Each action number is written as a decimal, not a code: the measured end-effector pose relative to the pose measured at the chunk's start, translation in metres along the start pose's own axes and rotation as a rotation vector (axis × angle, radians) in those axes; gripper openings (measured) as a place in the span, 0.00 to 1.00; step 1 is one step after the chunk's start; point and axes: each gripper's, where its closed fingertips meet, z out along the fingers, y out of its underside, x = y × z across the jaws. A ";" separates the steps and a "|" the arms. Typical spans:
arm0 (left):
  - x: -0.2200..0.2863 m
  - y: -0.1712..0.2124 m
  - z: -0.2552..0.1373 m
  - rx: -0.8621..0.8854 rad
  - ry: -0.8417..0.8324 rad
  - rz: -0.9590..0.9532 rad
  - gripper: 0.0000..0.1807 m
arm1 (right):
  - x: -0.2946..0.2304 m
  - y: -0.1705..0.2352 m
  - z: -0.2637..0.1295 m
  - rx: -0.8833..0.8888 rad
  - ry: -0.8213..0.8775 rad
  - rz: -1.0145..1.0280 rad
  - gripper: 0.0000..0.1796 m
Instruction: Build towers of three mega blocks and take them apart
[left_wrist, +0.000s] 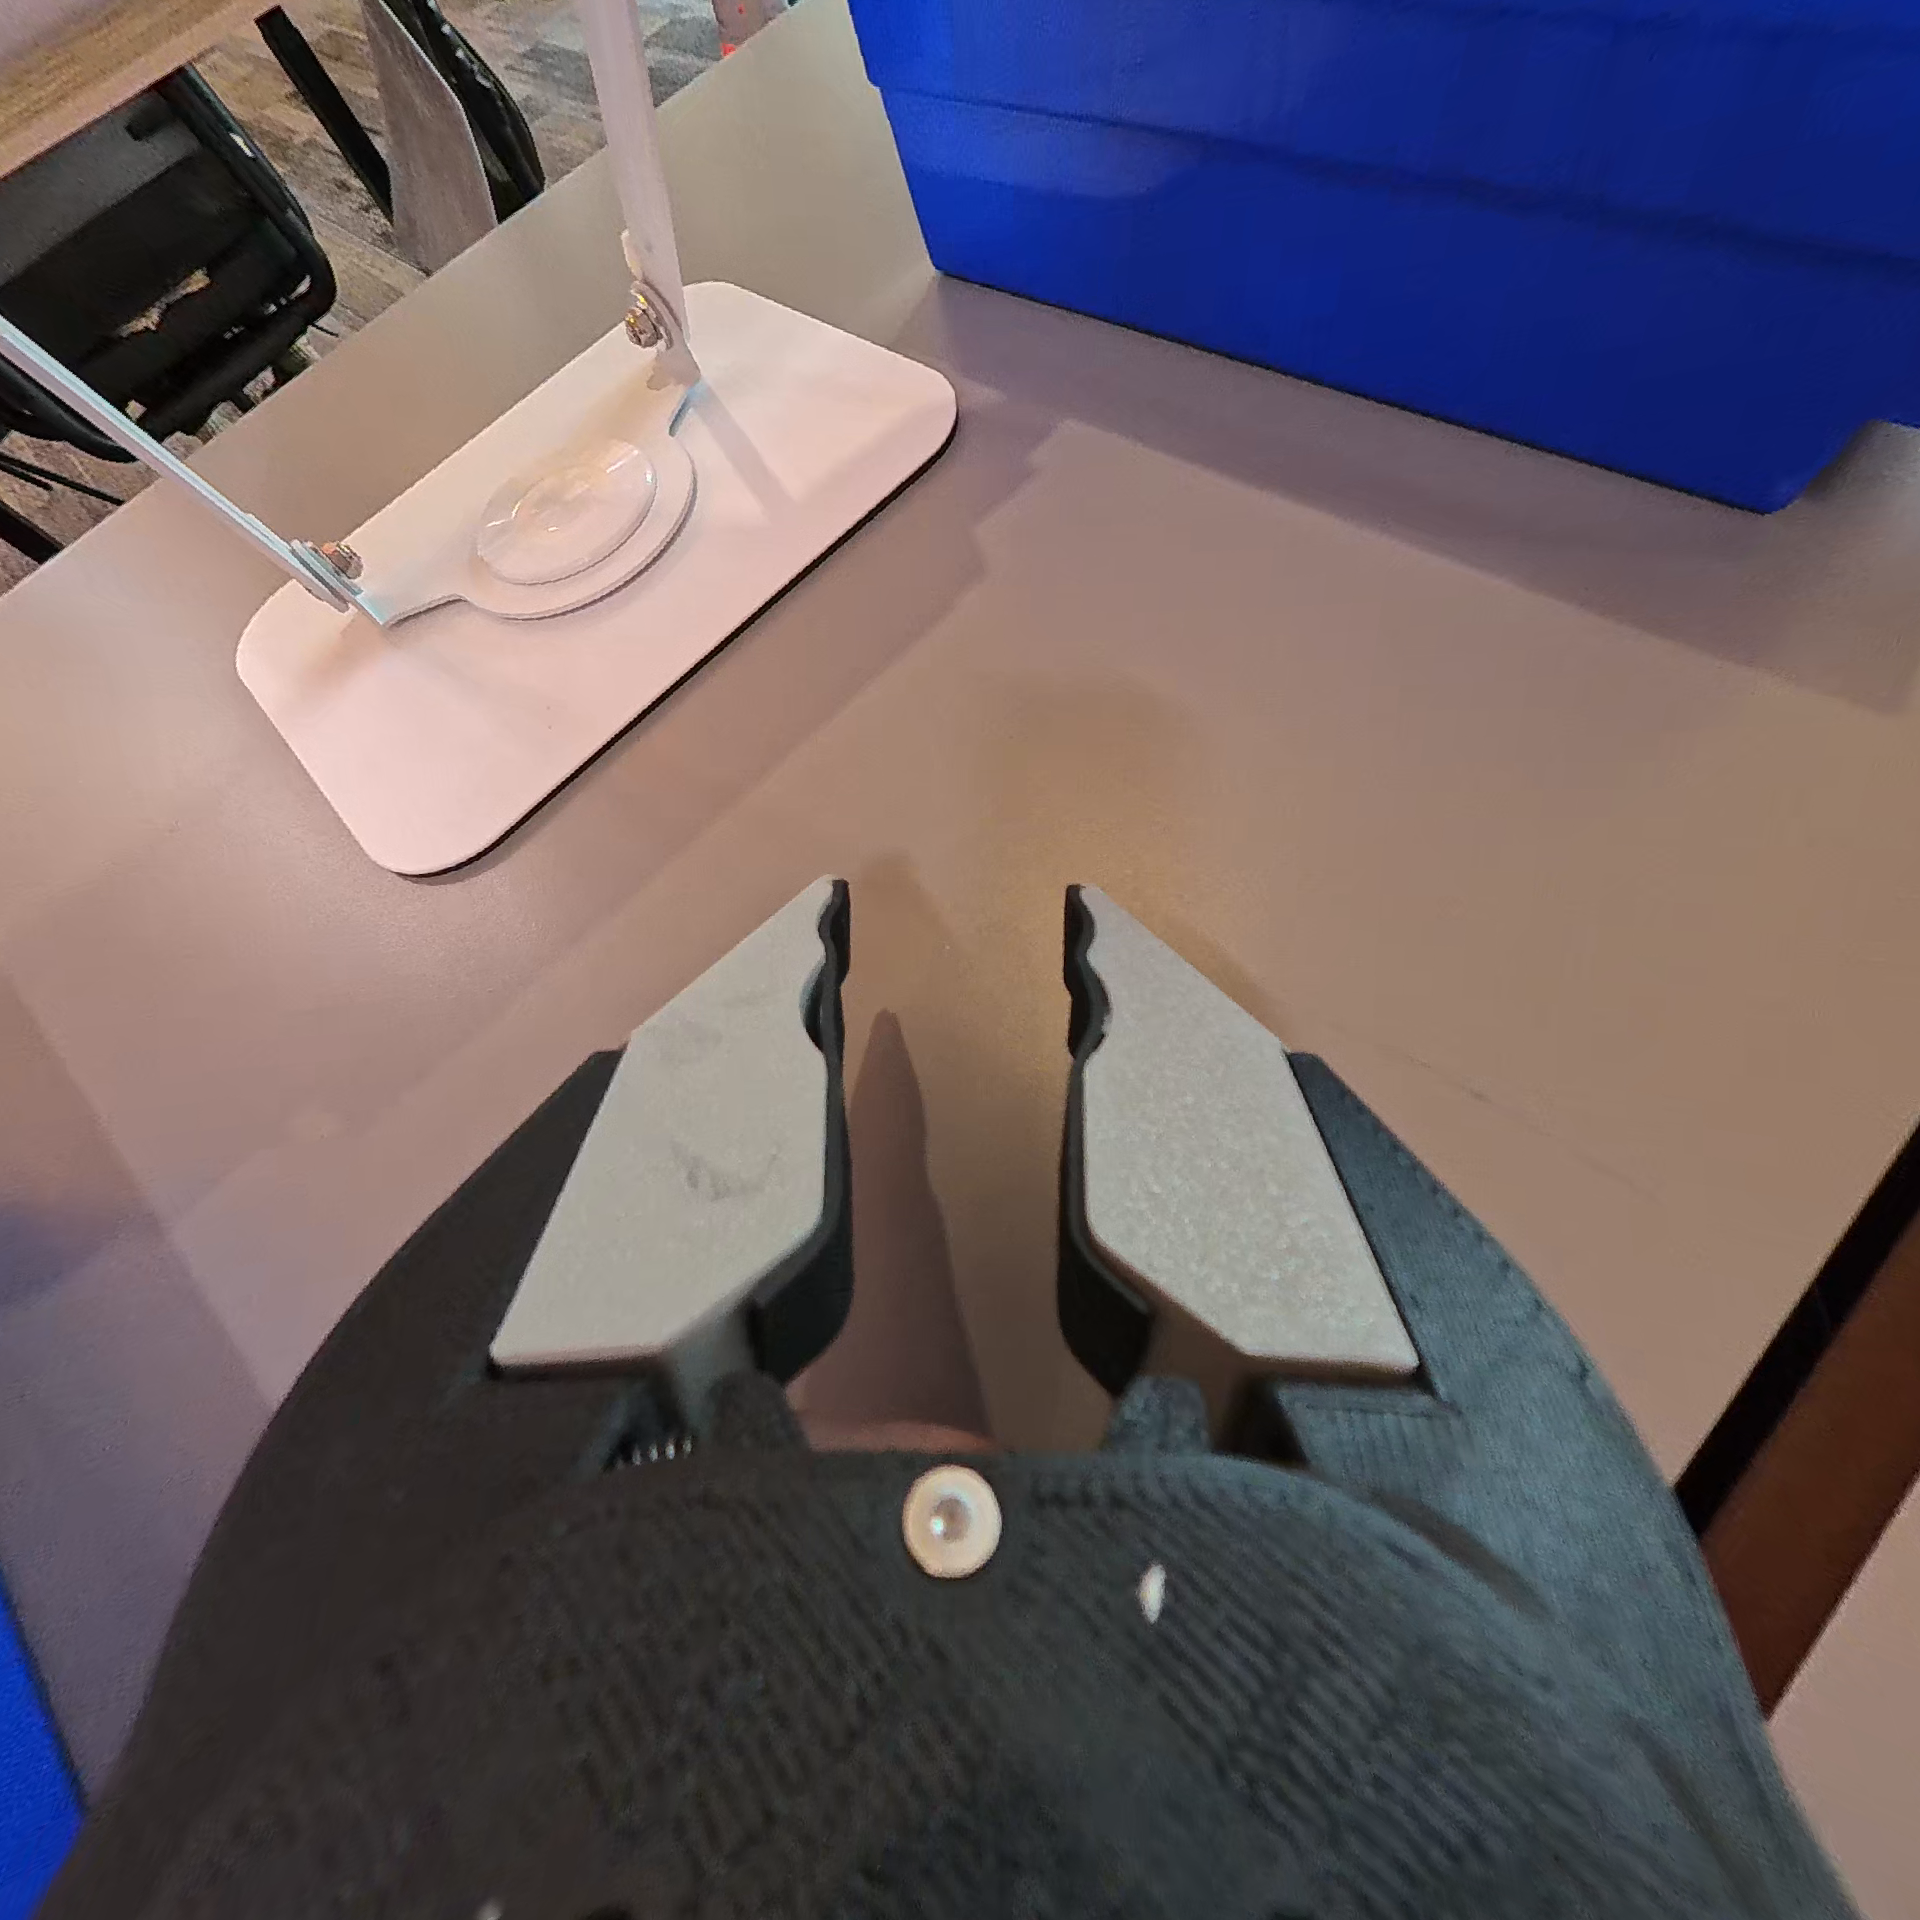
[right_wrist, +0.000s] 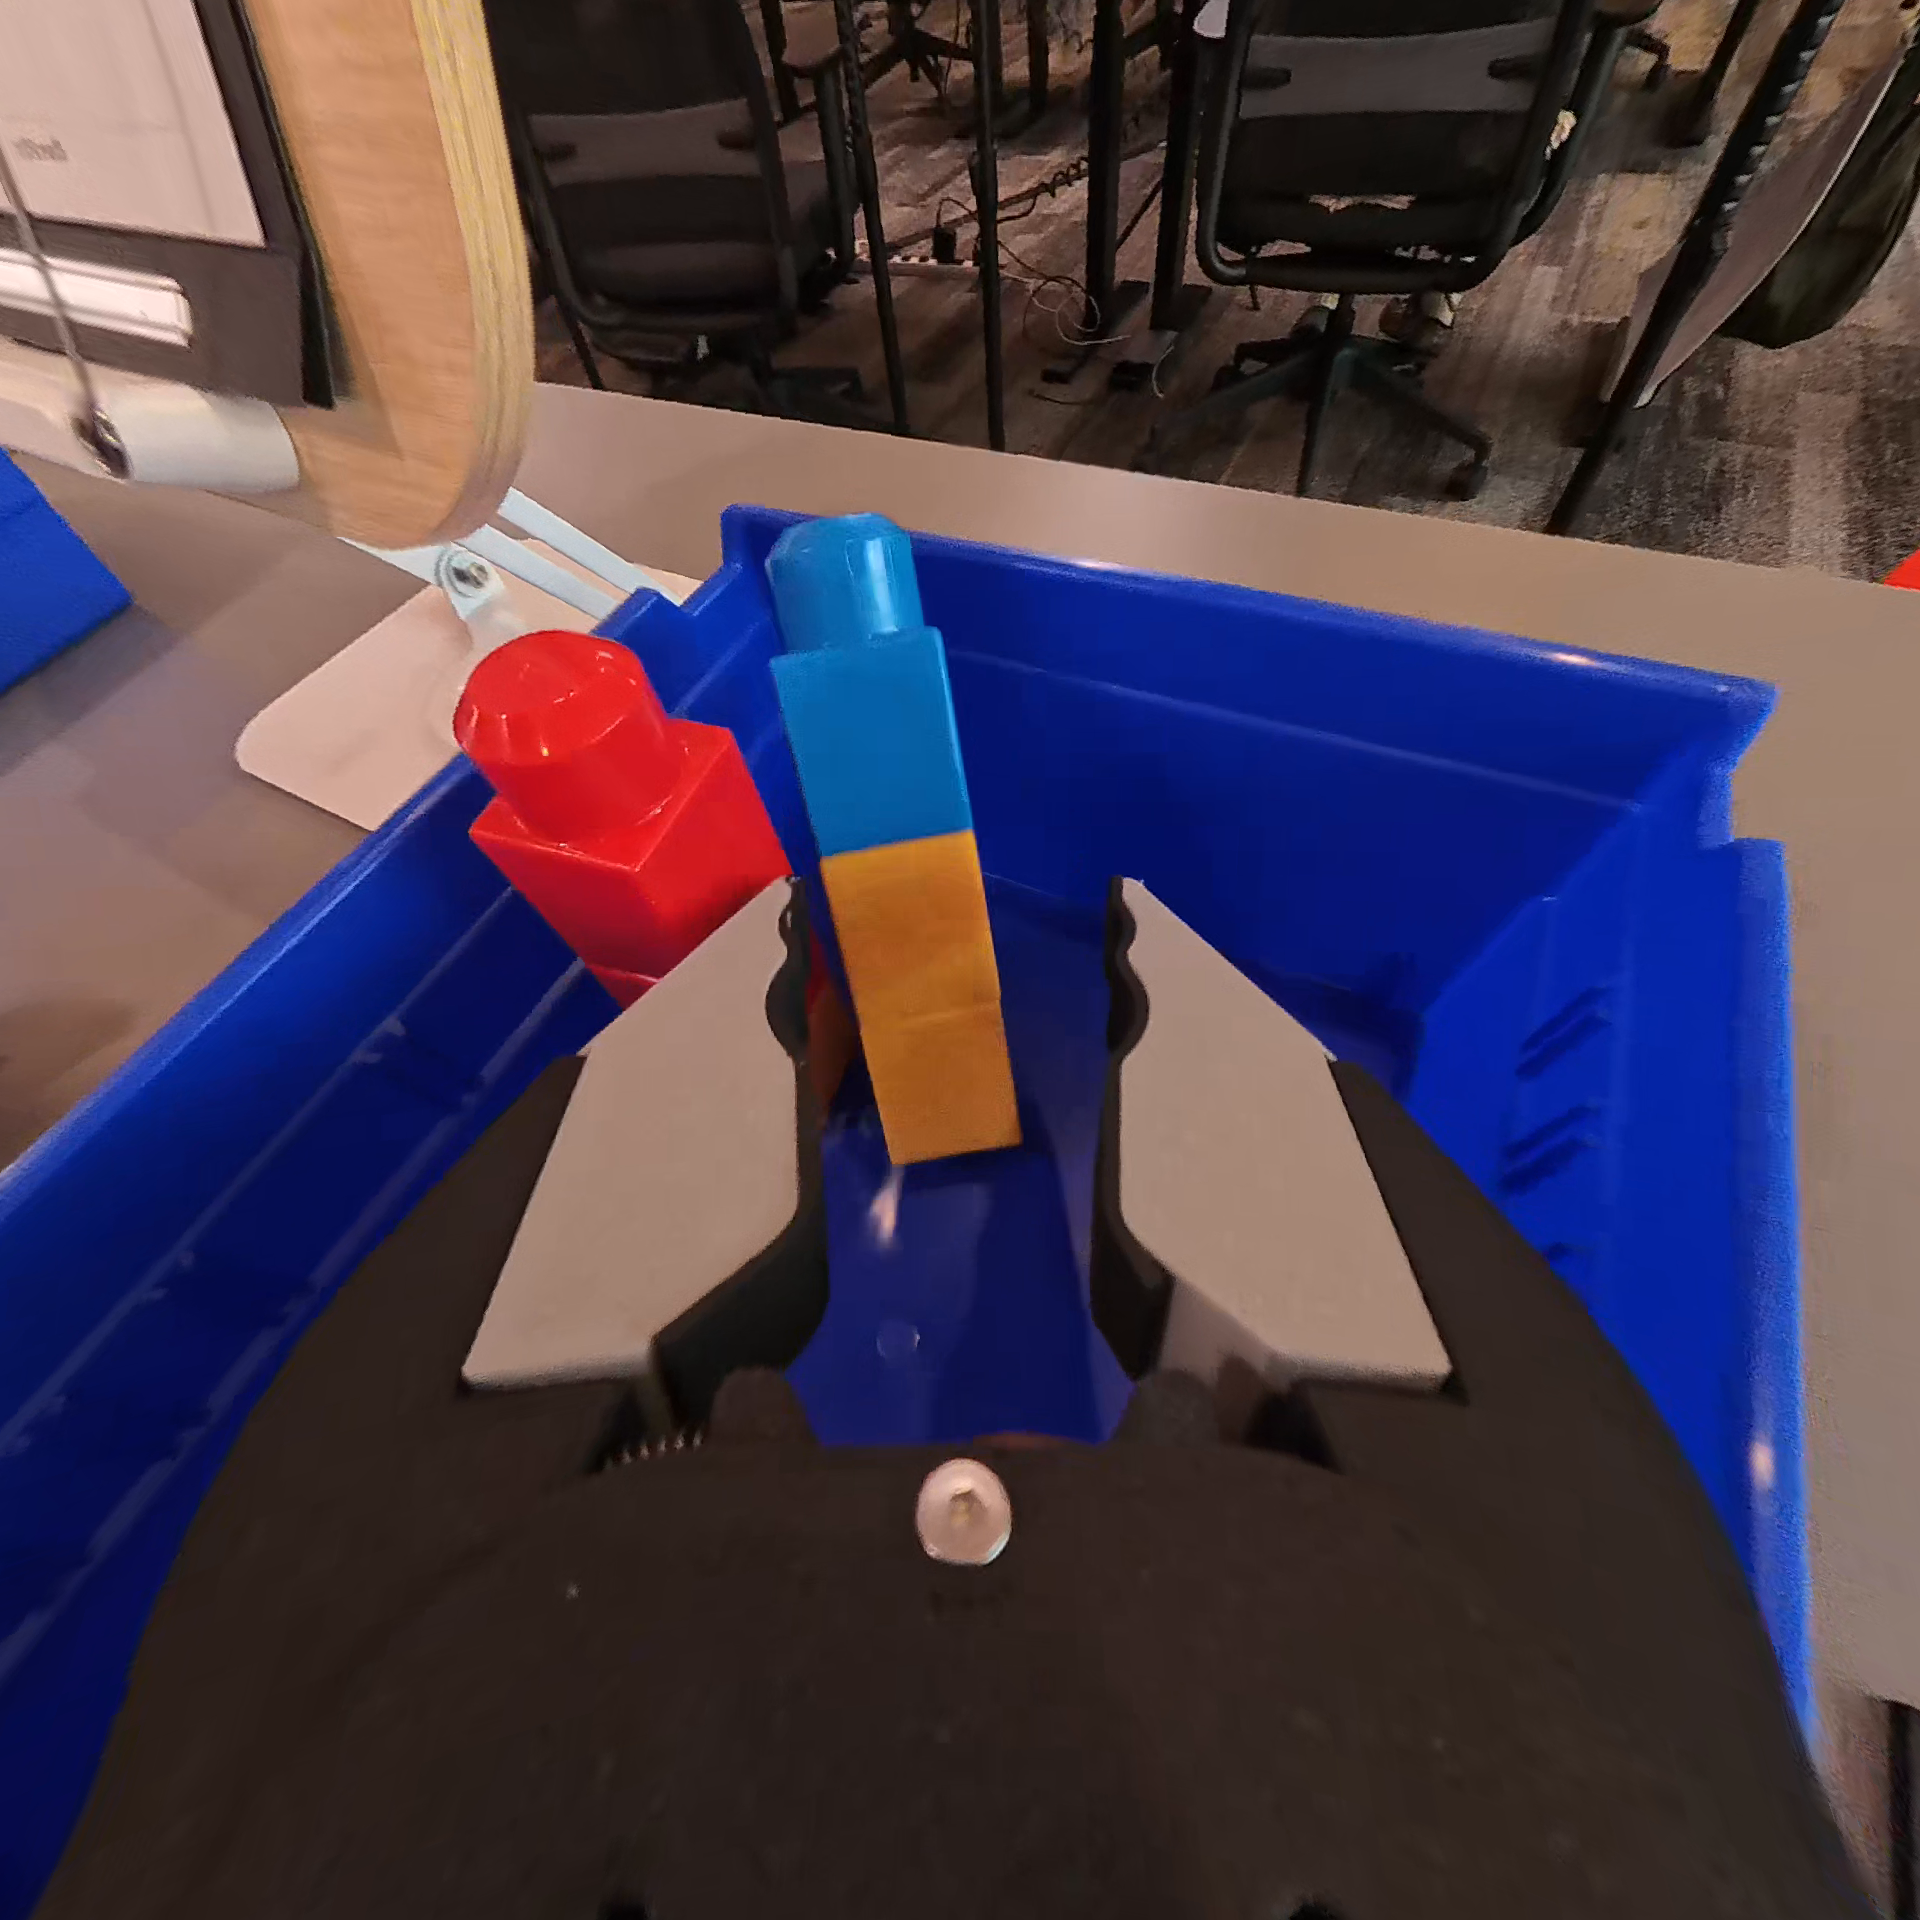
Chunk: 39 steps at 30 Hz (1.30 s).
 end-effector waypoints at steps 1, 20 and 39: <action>0.000 0.000 0.000 0.000 0.001 0.001 0.22 | -0.001 -0.002 -0.003 0.005 -0.014 0.008 0.30; 0.001 0.002 0.001 -0.012 0.007 0.005 0.22 | 0.006 0.045 0.006 -0.329 0.095 -0.153 0.23; 0.001 0.003 0.001 -0.022 0.015 -0.003 0.22 | -0.014 0.076 -0.025 -0.679 0.050 -0.207 0.25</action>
